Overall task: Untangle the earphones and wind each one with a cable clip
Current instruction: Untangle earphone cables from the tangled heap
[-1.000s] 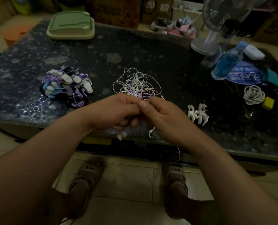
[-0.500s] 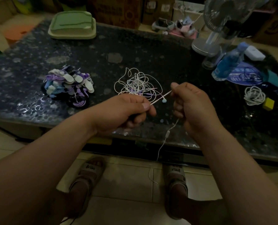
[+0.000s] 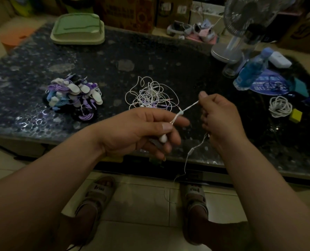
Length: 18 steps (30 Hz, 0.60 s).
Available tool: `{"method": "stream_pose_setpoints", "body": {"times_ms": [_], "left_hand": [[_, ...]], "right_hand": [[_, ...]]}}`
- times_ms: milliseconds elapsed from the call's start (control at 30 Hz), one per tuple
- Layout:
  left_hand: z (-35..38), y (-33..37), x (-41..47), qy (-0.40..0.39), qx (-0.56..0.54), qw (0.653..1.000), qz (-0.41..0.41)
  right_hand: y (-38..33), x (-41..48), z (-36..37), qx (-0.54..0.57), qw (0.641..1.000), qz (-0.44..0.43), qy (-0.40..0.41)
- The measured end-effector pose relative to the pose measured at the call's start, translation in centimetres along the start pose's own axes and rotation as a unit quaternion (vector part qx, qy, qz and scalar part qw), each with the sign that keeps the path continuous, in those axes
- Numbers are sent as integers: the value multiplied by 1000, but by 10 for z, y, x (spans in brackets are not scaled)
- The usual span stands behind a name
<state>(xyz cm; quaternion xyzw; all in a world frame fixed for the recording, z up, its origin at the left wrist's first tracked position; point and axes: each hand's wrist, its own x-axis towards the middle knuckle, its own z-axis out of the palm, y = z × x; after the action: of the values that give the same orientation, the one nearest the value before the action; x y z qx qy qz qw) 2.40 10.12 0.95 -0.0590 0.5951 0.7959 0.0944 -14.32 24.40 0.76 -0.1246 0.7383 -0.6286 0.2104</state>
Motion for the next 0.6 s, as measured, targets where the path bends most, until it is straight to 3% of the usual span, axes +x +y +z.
{"method": "stream_pose_setpoints", "body": {"times_ms": [100, 267, 367, 500, 600], "left_hand": [[0, 5, 2, 27, -34, 998, 41], [-6, 7, 9, 136, -20, 988, 77], [-10, 5, 9, 198, 16, 976, 83], [-13, 1, 10, 277, 95, 953, 75], [-12, -6, 9, 277, 203, 938, 39]], "right_hand": [[9, 0, 3, -63, 997, -6, -38], [16, -18, 18, -189, 971, -57, -136], [12, -29, 24, -210, 952, -116, -190], [14, -33, 25, -292, 921, -162, -202], [16, -32, 23, -344, 901, -181, -191]]}}
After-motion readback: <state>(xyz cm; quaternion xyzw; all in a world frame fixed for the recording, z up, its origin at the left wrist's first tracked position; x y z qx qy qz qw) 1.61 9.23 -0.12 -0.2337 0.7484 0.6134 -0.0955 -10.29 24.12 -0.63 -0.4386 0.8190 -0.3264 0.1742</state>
